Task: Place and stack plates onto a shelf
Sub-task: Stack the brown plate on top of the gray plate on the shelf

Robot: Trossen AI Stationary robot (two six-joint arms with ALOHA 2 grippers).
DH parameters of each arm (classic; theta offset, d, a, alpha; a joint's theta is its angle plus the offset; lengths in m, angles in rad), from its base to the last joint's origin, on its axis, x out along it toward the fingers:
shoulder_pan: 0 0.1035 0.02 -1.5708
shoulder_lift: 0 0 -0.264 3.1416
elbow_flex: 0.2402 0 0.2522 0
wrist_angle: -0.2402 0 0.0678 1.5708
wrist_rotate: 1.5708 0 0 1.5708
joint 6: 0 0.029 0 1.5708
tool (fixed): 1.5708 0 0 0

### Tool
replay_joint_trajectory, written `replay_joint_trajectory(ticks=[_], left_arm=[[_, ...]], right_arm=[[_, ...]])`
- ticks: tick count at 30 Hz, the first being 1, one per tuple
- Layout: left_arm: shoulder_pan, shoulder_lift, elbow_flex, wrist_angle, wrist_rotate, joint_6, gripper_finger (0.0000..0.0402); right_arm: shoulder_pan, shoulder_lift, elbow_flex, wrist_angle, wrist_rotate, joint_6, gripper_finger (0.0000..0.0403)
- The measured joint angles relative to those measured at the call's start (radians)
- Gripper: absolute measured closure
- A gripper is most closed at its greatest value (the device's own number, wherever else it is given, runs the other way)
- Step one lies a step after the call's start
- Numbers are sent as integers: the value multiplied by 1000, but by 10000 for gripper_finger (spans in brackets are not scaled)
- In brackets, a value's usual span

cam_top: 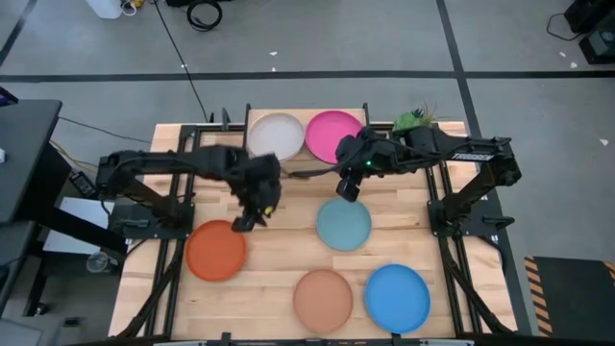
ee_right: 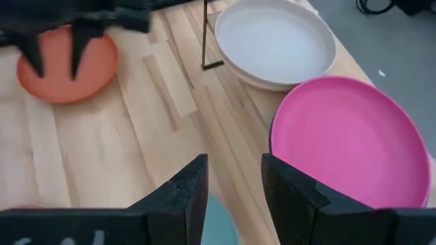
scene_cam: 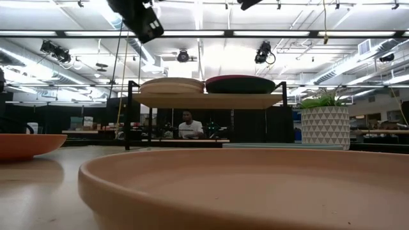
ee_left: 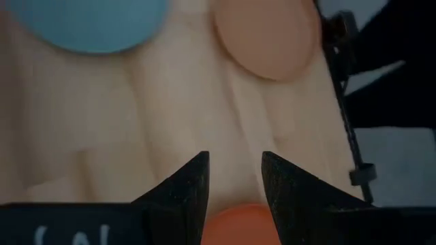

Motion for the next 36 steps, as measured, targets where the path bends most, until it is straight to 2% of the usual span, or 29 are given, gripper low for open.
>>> replay_joint_trajectory(ticks=[5,10,14,18,21,27,30,36], left_arm=[[-80,3,-102,146,4,-149,260],[-114,2,-177,356,5,-412,260],[-138,2,-231,510,-21,-653,260],[-166,3,-275,576,-141,-916,260],[-200,3,-295,583,-237,-1042,260],[-345,32,-304,698,-457,-1292,260],[-426,87,-291,800,-525,-1399,260],[-542,256,-177,797,-626,-1507,260]], right_arm=[[0,0,-15,-13,-14,26,260],[0,0,-15,-35,-16,62,260],[0,0,-15,-52,-59,63,260],[0,0,-15,-85,-81,69,260],[-3,0,-15,-89,-81,109,260],[-3,0,-15,-73,-75,210,260],[0,0,-15,-55,-97,246,260],[31,0,-14,-41,-196,233,260]])
